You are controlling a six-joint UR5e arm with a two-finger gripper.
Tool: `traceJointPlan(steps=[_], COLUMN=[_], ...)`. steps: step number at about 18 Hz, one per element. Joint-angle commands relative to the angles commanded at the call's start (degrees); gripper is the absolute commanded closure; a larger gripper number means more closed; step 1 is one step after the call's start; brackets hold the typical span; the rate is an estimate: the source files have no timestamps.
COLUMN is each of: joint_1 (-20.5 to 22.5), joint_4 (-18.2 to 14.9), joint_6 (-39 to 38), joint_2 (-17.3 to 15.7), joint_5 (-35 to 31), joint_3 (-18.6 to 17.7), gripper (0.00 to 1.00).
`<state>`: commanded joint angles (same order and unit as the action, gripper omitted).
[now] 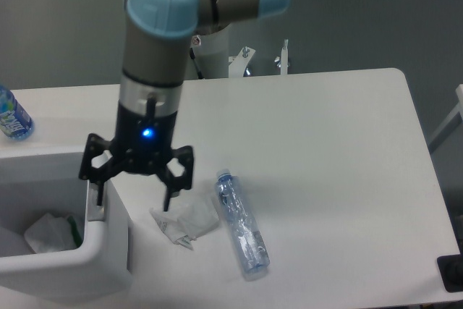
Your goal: Open the trash can
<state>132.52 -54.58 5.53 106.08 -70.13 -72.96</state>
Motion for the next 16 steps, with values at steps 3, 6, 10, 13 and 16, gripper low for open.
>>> traceJointPlan(steps=[3,6,10,13,16], joint_1=[3.8,6.9,10.1,12.9,15.4], joint_4=[-0.3,-1.0,-8.3,-9.4,-9.1], joint_6=[4.1,13.4,34.1,40.6,46.5], joint_2=[-1.4,-1.7,-2.5,-2.5,-2.5], joint_5=[-4.9,-6.8,-15.3,-17.8,-17.8], joint_3=[0.4,0.3,-0.9,-1.4,-3.1], gripper=[0.00,0.00,0.00,0.00,0.00])
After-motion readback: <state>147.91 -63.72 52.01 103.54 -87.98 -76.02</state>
